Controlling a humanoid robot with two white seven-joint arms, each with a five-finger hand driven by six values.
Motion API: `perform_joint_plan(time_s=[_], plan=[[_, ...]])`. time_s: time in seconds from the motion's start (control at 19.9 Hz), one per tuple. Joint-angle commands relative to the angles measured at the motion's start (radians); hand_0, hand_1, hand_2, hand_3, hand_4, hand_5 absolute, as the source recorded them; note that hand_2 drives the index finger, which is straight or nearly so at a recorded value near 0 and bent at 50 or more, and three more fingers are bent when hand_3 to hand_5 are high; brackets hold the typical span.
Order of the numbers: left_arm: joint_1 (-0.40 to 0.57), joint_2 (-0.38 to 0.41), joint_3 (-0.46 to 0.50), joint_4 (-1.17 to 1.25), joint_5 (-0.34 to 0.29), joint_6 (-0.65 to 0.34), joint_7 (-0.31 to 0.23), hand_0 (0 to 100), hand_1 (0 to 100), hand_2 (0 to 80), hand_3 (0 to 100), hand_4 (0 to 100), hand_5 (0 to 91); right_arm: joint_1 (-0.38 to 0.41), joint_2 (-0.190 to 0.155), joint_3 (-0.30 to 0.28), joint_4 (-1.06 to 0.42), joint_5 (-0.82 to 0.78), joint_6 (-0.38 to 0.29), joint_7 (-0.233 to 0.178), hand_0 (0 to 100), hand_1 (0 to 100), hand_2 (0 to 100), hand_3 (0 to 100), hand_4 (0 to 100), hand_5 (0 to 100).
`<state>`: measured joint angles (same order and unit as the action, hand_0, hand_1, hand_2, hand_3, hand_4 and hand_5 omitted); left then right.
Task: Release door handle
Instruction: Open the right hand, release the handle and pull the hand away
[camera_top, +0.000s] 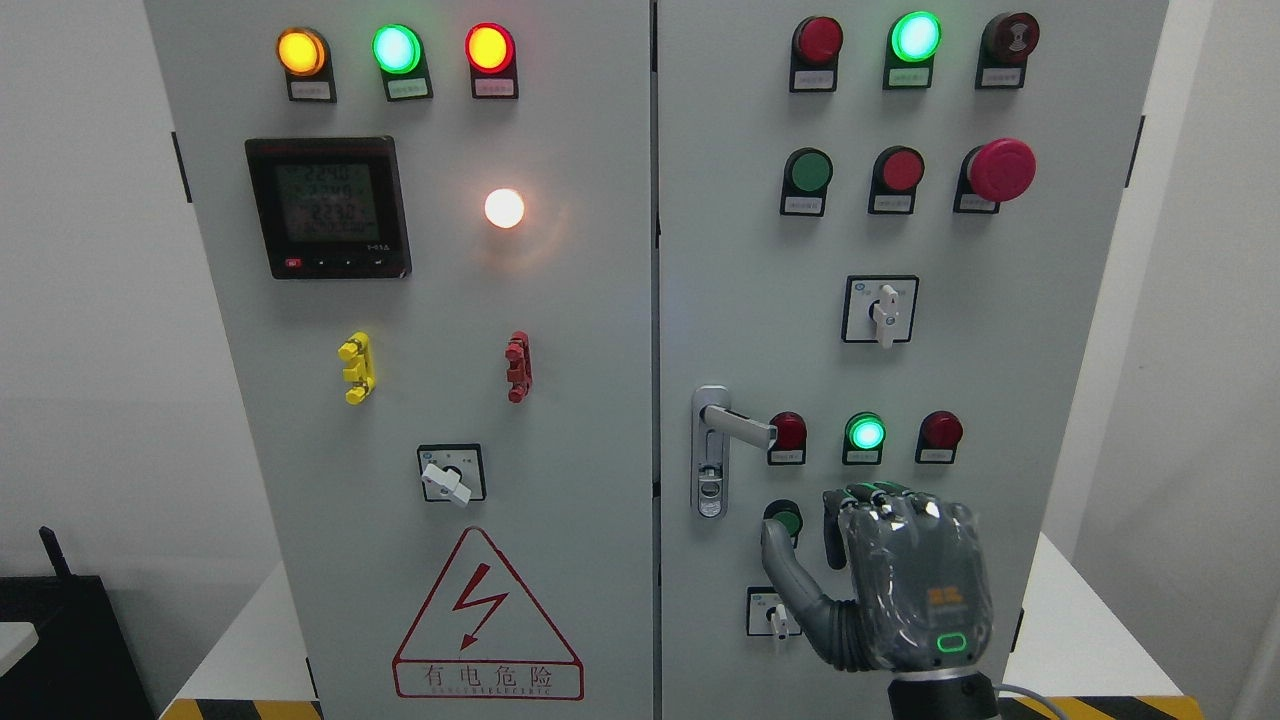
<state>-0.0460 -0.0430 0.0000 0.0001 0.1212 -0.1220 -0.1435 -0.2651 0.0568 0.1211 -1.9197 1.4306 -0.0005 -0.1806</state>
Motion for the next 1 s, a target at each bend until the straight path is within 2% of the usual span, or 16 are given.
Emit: perform_joint_plan(time_s=[0.0,0.1,0.15,0.25,0.45,0.95], plan=[[0.0,0.0,0.011,0.017,0.0,0.001,0.001,12,39,0.0,0,0,0.0,0.118,-0.031,-0.124,-0.168,-0.022,-0.039,-0.017,47,14,20,28,18,9],[0.0,0.0,0.011,0.017,0.0,0.001,0.001,12,39,0.0,0,0,0.0,0.133,-0.028,-0.146,-0.17,-0.05,-0.079,-0.03,48,13,12,17,8,0],[0.0,0.0,0.011,0.017,0.0,0.001,0.001,12,39,0.0,0,0,0.0,0.138,-0.026,-0.15,-0.17,-0.062,-0.088,-0.033,48,12,7,10,1,0],[0.0,0.0,0.011,0.017,0.0,0.001,0.001,12,39,0.0,0,0,0.0,0.138,-0.023,-0.149,-0.17,-0.078,-0.096,-0.034,48,12,5,6,0,0],[0.0,0.0,0.011,0.017,0.0,0.001,0.001,12,39,0.0,0,0,0.0,0.138,-0.012,-0.149,-0.17,-0.084,-0.13,-0.042,47,10,2,4,0,0],[0.0,0.0,0.011,0.017,0.0,0.001,0.001,12,39,0.0,0,0,0.0,0.145,0.014,-0.141,-0.17,-0.085,-0.144,-0.046,45,8,2,6,0,0]])
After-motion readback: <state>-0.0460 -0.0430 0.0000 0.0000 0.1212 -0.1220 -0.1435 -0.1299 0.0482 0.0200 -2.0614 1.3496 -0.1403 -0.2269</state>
